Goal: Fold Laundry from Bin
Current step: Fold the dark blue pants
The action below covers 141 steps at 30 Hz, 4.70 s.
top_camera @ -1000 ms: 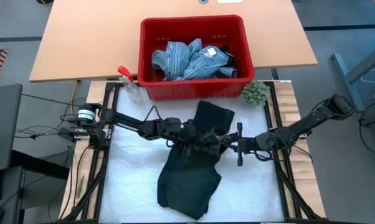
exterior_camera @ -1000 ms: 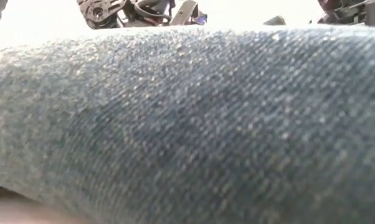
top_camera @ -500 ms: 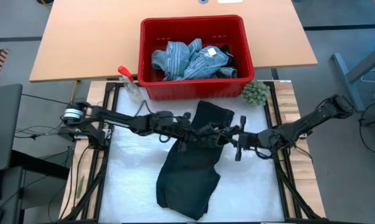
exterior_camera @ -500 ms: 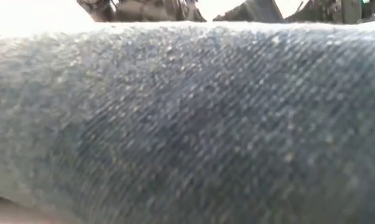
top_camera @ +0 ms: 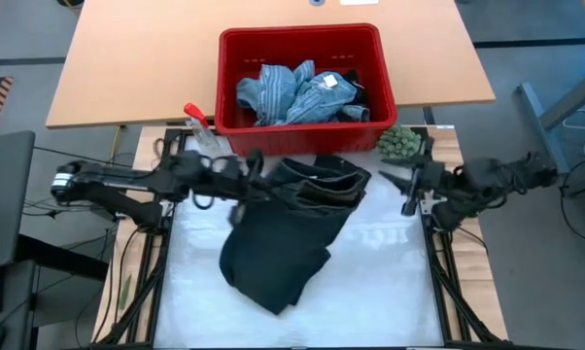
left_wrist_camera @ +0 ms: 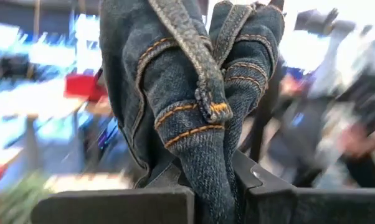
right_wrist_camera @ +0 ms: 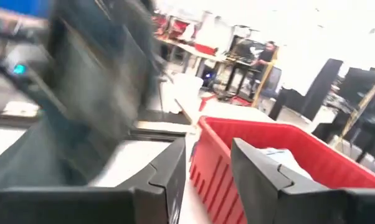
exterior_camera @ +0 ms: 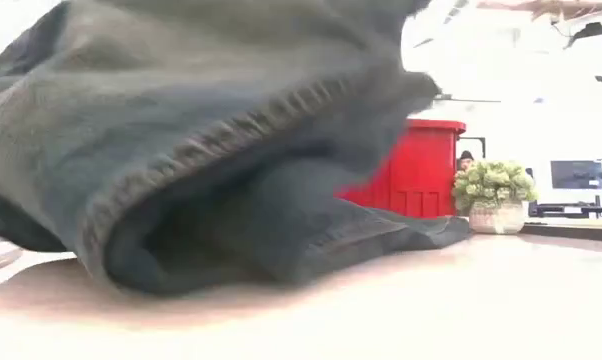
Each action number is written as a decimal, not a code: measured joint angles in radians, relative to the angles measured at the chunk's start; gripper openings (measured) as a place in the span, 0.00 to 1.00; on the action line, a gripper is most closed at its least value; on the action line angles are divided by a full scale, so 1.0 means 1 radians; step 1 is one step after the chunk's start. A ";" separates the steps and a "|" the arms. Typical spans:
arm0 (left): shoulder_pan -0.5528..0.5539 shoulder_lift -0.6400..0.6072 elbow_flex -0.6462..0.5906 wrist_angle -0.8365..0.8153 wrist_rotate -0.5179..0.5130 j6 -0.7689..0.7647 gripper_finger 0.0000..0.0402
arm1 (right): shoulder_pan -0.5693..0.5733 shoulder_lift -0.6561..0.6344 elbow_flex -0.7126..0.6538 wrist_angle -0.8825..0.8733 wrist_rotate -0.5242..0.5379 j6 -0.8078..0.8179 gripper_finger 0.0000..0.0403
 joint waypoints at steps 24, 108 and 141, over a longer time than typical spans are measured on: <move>-0.074 0.127 0.586 0.368 -0.090 -0.036 0.04 | -0.263 0.481 -0.147 0.776 -0.287 0.161 0.28; 0.263 0.444 1.354 -1.202 -0.613 -0.164 0.13 | -0.104 0.511 0.475 0.659 -1.025 0.077 0.04; 0.393 0.333 1.382 -1.625 -0.268 -0.139 0.57 | -0.155 0.427 0.477 0.614 -0.957 0.063 0.04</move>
